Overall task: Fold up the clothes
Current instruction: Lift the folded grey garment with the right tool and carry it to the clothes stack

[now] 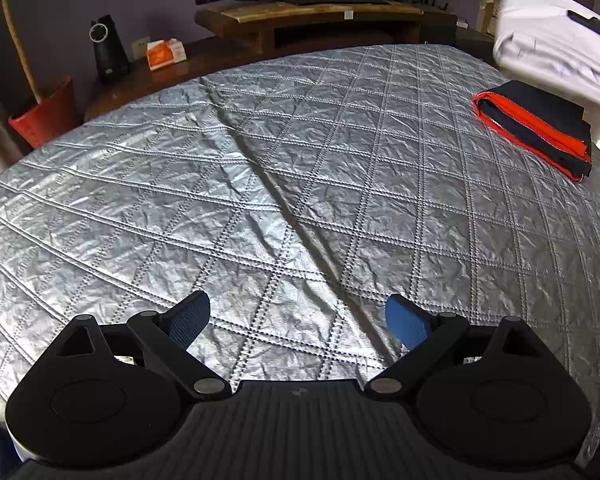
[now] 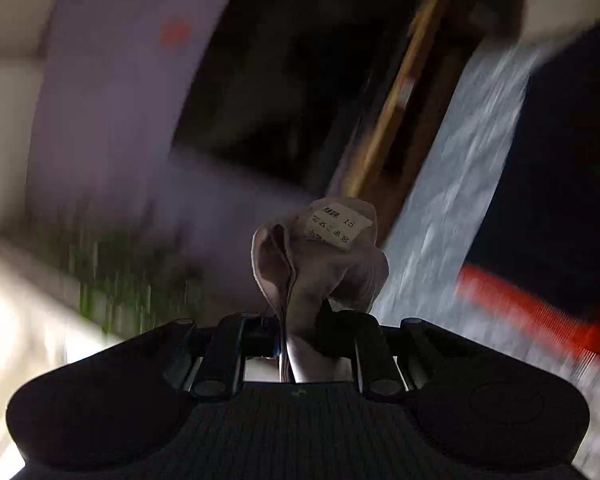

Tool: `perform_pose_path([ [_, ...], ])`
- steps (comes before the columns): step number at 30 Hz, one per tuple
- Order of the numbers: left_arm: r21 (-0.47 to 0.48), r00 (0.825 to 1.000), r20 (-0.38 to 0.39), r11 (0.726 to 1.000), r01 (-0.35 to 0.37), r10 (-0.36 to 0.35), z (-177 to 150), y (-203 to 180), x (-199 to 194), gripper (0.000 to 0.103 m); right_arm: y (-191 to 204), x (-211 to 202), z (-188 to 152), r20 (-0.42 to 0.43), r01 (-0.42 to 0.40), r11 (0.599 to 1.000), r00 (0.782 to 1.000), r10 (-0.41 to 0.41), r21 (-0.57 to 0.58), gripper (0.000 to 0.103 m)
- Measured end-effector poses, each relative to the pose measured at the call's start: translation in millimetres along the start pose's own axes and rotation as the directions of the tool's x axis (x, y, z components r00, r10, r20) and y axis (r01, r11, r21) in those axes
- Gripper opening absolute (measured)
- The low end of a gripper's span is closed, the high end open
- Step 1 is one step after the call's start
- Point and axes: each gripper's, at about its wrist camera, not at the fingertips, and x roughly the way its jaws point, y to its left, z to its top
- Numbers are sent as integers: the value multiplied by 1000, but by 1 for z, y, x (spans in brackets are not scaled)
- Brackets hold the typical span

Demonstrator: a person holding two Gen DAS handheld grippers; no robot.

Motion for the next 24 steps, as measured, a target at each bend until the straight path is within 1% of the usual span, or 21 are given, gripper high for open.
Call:
perform_pose_path([
  [1, -1, 1000, 0, 1000, 1, -1, 0, -1, 1, 97, -9, -5, 11, 63, 17, 1000, 998, -18, 27, 14],
  [2, -2, 1000, 0, 1000, 3, -3, 0, -2, 1, 97, -21, -6, 18, 111, 55, 997, 992, -61, 53, 14],
  [3, 0, 1000, 1, 1000, 4, -4, 0, -3, 1, 97, -34, -8, 25, 157, 93, 992, 982, -105, 81, 14],
  [4, 3, 1000, 2, 1000, 6, -6, 1, -4, 1, 97, -47, -9, 31, 197, 138, 985, 968, -157, 105, 16],
  [5, 5, 1000, 2, 1000, 8, -8, 1, -6, 2, 97, -61, -6, 34, 212, 209, 970, 950, -231, 121, 17],
  [6, 8, 1000, 1, 1000, 10, -10, 1, -7, 2, 97, -75, -1, 37, 194, 294, 945, 928, -318, 142, 19],
  [7, 11, 1000, -1, 1000, 11, -11, 1, -8, 3, 97, -87, 2, 39, 175, 378, 914, 899, -400, 150, 21],
  [8, 13, 1000, -3, 1000, 12, -12, 1, -10, 4, 97, -91, 3, 39, 167, 436, 890, 875, -454, 132, 22],
  [10, 17, 1000, -7, 1000, 15, -15, 2, -12, 6, 97, -84, -6, 37, 196, 477, 877, 857, -477, 52, 28],
  [11, 15, 1000, -10, 1000, 15, -14, 3, -12, 8, 97, -79, -12, 37, 215, 499, 867, 846, -488, 4, 30],
  [12, 12, 1000, -14, 1000, 15, -14, 4, -13, 10, 97, -73, -18, 35, 235, 524, 851, 833, -501, -43, 35],
  [13, 7, 1000, -17, 1000, 18, -18, 5, -13, 11, 97, -69, -25, 31, 255, 550, 831, 818, -516, -81, 42],
  [14, 1, 1000, -18, 1000, 25, -25, 5, -14, 11, 97, -67, -31, 28, 273, 566, 818, 806, -525, -97, 47],
  [15, -2, 999, -19, 999, 34, -34, 5, -15, 11, 97, -62, -32, 23, 293, 593, 797, 786, -544, -113, 51],
  [16, -1, 999, -20, 999, 41, -41, 5, -17, 11, 97, -55, -31, 19, 315, 628, 764, 762, -566, -148, 50],
  [17, 1, 999, -22, 999, 46, -46, 5, -19, 12, 97, -49, -31, 17, 335, 651, 732, 748, -573, -201, 50],
  [19, 7, 998, -25, 998, 54, -54, 4, -24, 12, 97, -35, -29, 13, 373, 664, 676, 744, -555, -318, 52],
  [20, 11, 998, -25, 998, 56, -56, 4, -27, 13, 97, -31, -25, 7, 379, 662, 652, 748, -545, -371, 54],
  [22, 12, 998, -23, 998, 64, -64, 5, -31, 12, 97, -25, -16, 3, 350, 643, 602, 764, -542, -474, 69],
  [23, 8, 997, -22, 998, 69, -69, 6, -33, 12, 97, -27, -7, 3, 313, 643, 564, 756, -575, -518, 73],
  [24, 3, 997, -22, 997, 74, -74, 6, -35, 11, 97, -30, 2, 3, 268, 654, 527, 730, -629, -544, 73],
])
